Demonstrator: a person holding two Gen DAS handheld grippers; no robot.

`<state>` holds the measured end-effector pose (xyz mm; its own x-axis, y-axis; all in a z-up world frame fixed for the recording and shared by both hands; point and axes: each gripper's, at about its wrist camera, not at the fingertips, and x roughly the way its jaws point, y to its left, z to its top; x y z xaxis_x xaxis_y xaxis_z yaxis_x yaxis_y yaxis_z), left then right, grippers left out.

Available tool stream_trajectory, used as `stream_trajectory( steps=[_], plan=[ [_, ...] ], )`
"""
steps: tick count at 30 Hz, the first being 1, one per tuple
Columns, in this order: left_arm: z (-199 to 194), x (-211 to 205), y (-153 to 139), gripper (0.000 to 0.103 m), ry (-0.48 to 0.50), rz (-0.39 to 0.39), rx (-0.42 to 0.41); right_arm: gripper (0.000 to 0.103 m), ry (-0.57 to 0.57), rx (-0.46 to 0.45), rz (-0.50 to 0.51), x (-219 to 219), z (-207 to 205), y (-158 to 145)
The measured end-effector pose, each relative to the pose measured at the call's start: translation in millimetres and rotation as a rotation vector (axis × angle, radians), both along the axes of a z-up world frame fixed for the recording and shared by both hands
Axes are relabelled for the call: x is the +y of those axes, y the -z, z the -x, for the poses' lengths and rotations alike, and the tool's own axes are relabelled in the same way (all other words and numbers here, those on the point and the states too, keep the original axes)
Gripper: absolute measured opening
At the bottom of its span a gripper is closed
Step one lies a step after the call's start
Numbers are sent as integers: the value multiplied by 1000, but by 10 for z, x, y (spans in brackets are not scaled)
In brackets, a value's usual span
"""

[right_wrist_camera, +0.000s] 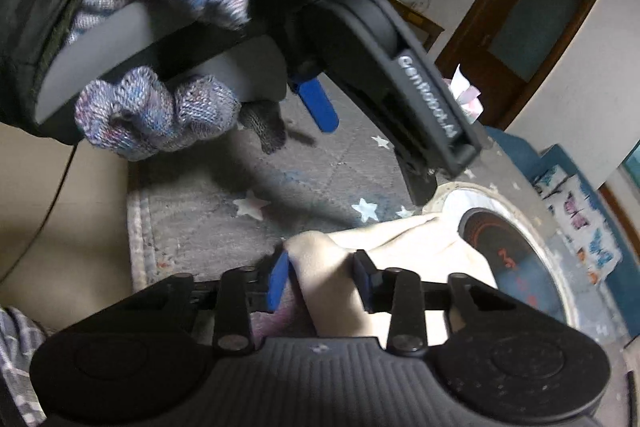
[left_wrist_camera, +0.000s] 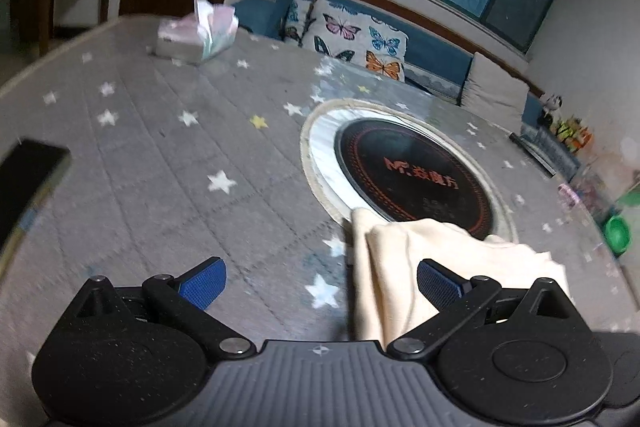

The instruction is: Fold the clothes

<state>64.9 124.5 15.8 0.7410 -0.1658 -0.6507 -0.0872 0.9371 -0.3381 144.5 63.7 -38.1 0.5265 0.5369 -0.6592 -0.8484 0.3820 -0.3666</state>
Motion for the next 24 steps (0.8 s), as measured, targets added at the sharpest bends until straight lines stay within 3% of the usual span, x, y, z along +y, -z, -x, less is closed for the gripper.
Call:
stream_trajectory(
  steps=[3,7,15,17,20,22,23,24],
  plan=[
    [-38,20,36,103,-3,85,31,14,12,-23,7,13,20,18],
    [-79,-27,47,103,4,144,42,10,64,61,-95,-126,-110,-158],
    [-229,-54,170,99,-6,392,111,8,115,137,-244,-416,-235,-404],
    [-272,-89,192,91,7,413,121,8,120,146,-269,-482,-248,-438],
    [-324,-128,221,70,28,429,134,8,114,150,-277,-512,-230,-441],
    [-337,-135,269,45,32,431,143,8,110,153,-281,-528,-215,-438],
    [-343,-138,293,40,34,432,148,8,107,154,-283,-535,-207,-436],
    [-349,-142,317,28,36,432,152,8,105,155,-284,-543,-199,-435]
  ],
)
